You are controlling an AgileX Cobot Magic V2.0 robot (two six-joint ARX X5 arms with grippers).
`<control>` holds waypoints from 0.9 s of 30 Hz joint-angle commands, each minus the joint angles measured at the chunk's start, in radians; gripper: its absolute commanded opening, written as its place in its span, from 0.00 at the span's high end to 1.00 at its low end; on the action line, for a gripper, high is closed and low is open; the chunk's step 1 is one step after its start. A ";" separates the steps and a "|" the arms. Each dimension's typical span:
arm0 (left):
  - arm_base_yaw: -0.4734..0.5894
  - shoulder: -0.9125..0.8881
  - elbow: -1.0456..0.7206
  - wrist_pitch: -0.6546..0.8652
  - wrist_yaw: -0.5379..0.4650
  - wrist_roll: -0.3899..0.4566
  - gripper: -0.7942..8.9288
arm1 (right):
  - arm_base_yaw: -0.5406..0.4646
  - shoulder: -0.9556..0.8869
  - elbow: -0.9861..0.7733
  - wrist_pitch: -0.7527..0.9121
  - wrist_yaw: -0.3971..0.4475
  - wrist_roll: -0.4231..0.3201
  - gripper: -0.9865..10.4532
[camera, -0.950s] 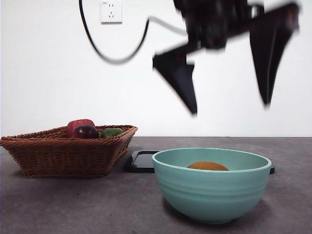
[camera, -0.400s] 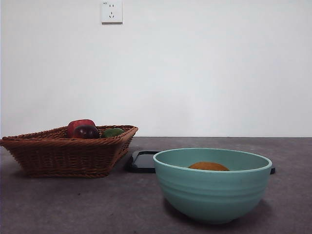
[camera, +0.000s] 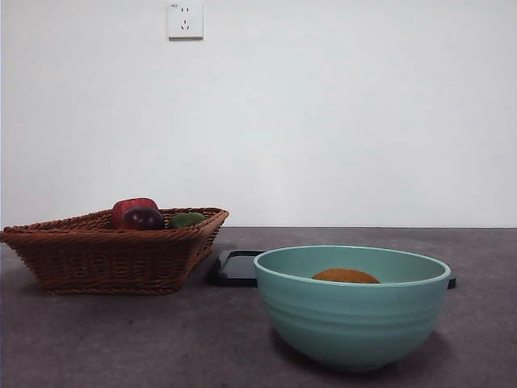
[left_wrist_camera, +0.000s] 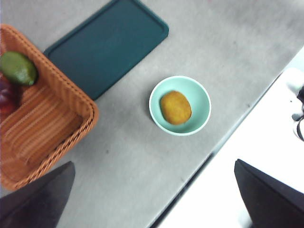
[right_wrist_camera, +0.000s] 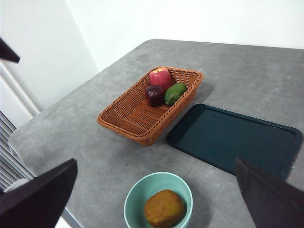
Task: Pick up the wifruite, put it on the bowl, pick up the plate, put it on desk
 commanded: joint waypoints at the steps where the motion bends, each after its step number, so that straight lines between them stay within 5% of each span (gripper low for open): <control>1: -0.008 -0.109 -0.117 0.084 -0.007 0.025 0.34 | 0.003 -0.002 0.017 0.003 0.008 -0.006 0.37; 14: -0.008 -0.644 -0.598 0.228 0.029 -0.013 0.34 | 0.003 -0.002 0.017 -0.132 0.079 -0.005 0.37; 21: -0.008 -0.805 -0.640 0.222 0.058 -0.049 0.34 | 0.003 -0.002 0.017 -0.127 0.071 -0.003 0.37; 27: -0.008 -0.819 -0.640 0.222 0.057 -0.049 0.34 | 0.003 0.000 0.017 -0.119 0.061 0.071 0.37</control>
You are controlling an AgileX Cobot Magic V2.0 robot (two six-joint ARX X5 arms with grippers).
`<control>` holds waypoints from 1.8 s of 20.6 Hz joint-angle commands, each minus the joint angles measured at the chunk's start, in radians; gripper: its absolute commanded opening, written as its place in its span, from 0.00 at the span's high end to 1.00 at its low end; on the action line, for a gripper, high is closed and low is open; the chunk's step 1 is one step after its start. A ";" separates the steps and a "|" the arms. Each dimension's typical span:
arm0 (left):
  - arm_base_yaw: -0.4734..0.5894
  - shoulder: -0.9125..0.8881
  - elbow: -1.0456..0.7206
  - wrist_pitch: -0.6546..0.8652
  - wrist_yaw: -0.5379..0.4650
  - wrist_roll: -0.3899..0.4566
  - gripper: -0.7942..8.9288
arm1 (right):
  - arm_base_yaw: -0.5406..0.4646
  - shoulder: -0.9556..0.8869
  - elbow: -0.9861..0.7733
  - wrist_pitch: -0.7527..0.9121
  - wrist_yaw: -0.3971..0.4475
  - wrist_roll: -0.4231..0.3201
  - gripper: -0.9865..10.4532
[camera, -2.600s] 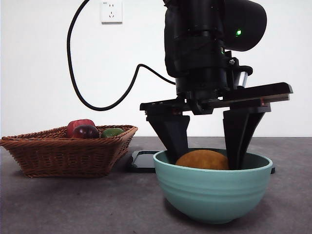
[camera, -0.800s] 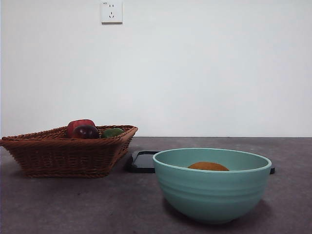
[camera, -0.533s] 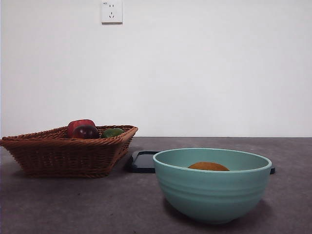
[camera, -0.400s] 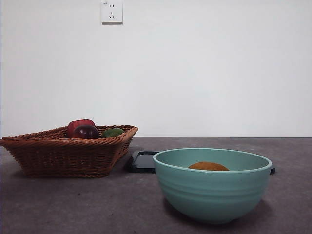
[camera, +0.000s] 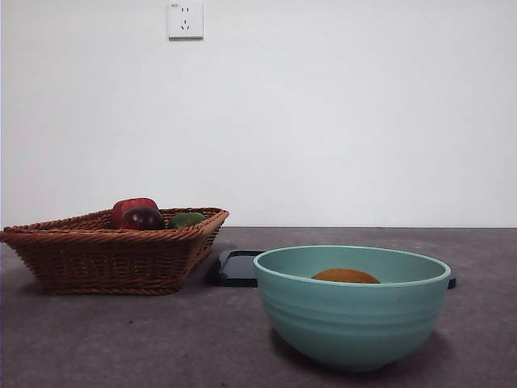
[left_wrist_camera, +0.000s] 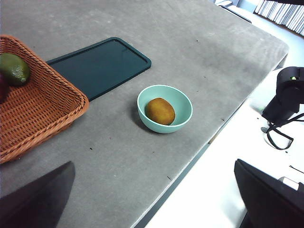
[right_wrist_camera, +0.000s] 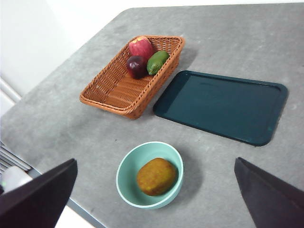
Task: Pick up the wifruite, put it on the bowl, pick up the plate, put it on desk
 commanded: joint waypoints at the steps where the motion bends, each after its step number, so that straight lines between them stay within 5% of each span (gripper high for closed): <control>1: -0.010 0.001 0.010 0.013 0.002 -0.002 0.34 | 0.003 0.002 0.017 0.010 -0.004 0.026 0.37; 9: -0.010 0.001 0.010 0.016 0.002 -0.002 0.34 | 0.014 0.206 0.017 0.013 -0.024 -0.001 0.37; 17: -0.010 0.001 0.010 0.016 0.002 -0.002 0.34 | 0.160 0.586 0.017 0.013 -0.014 0.000 0.40; 25: -0.010 0.001 0.010 0.016 0.002 -0.001 0.34 | 0.308 0.904 0.017 0.062 0.189 0.050 0.40; 33: -0.010 0.001 0.010 0.018 0.002 0.002 0.34 | 0.319 1.077 0.017 0.153 0.246 0.058 0.41; 37: -0.010 0.001 0.010 0.018 0.002 0.002 0.34 | 0.319 1.149 0.017 0.178 0.244 0.057 0.52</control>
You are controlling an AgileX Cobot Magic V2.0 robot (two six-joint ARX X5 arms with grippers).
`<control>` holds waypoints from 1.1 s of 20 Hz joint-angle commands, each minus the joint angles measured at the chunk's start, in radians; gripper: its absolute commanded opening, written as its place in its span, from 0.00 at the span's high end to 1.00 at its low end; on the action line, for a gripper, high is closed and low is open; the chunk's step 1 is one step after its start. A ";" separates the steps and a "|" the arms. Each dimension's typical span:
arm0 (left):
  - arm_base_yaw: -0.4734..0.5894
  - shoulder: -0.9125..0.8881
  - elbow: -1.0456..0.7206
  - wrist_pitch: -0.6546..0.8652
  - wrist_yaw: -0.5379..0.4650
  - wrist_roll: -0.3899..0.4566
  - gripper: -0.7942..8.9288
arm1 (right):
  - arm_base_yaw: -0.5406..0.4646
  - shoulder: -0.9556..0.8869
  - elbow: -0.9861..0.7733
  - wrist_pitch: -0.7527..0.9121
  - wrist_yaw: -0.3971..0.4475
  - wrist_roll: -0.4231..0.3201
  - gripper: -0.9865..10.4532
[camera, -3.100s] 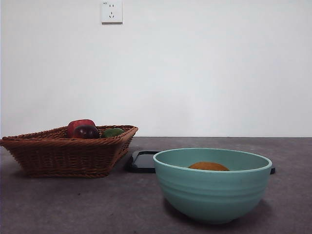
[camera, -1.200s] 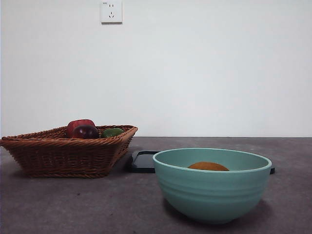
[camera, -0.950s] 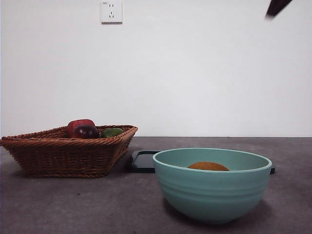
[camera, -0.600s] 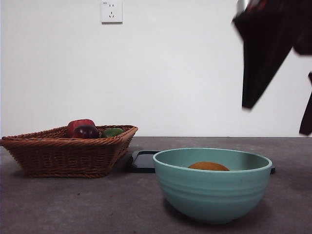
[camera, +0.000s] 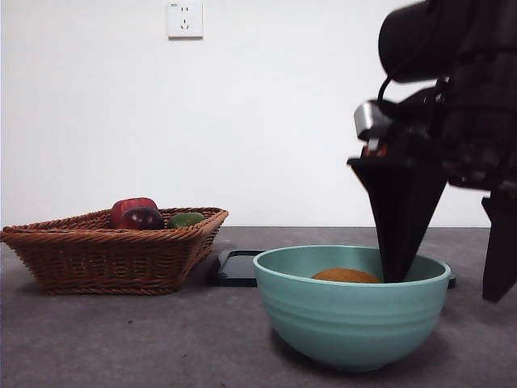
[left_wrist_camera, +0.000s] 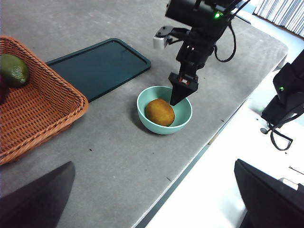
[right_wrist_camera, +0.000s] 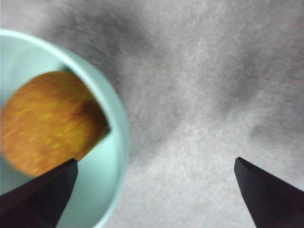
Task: Pick up the wifruite, put it on the bowl, pick up the plate, put it on desk
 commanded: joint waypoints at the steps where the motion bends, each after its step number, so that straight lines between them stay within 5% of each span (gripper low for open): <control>1: -0.010 0.001 0.010 0.014 0.002 0.003 0.34 | 0.009 0.044 0.016 0.016 0.000 0.010 0.55; 11: -0.010 0.001 0.010 0.013 0.002 0.002 0.34 | 0.026 0.061 0.016 0.066 -0.001 0.070 0.89; 22: -0.010 0.001 0.010 0.013 0.002 0.002 0.34 | 0.002 0.129 0.311 -0.101 0.052 0.051 0.90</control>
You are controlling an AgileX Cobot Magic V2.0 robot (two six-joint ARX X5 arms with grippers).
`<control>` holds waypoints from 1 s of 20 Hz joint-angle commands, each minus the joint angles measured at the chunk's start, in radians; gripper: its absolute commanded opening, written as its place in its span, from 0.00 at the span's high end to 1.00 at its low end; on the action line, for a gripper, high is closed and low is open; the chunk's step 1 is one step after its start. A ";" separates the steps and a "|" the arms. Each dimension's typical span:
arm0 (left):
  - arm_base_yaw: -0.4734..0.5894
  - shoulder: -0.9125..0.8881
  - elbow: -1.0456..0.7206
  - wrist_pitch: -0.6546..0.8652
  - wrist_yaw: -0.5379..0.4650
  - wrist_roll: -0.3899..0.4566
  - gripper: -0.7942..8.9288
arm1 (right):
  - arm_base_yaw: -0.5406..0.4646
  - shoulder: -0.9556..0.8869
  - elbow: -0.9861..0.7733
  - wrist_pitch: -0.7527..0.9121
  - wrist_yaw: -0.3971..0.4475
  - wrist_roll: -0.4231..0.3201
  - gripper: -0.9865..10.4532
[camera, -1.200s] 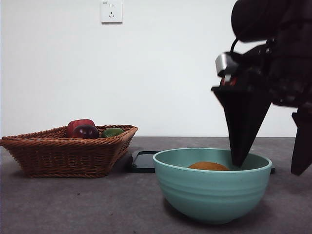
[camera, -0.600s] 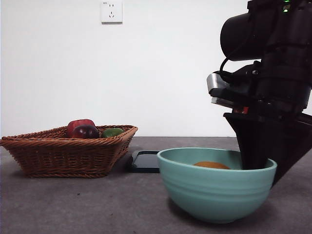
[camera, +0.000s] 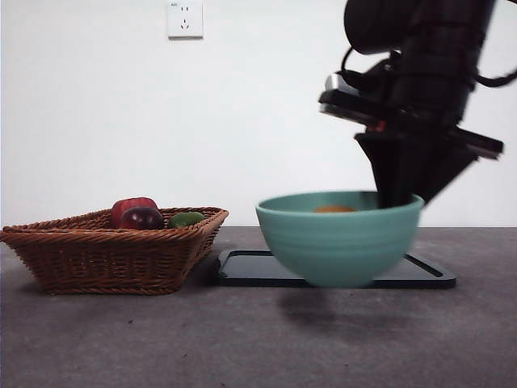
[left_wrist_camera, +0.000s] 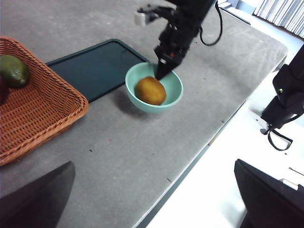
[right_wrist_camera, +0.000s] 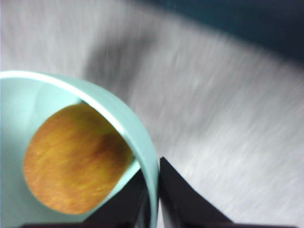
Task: Pick up the wifruite, put it on the bowl, pick up the plate, put it on desk
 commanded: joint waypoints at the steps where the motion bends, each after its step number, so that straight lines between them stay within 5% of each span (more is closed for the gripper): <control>1: -0.010 0.001 0.010 0.010 0.002 0.002 0.34 | -0.013 0.064 0.103 -0.031 0.004 -0.019 0.90; 12: -0.010 0.001 0.010 0.010 0.002 0.002 0.34 | -0.145 0.436 0.555 -0.136 0.002 -0.092 0.90; 20: -0.010 0.001 0.010 0.010 0.002 0.002 0.34 | -0.206 0.539 0.619 -0.126 -0.032 -0.119 0.90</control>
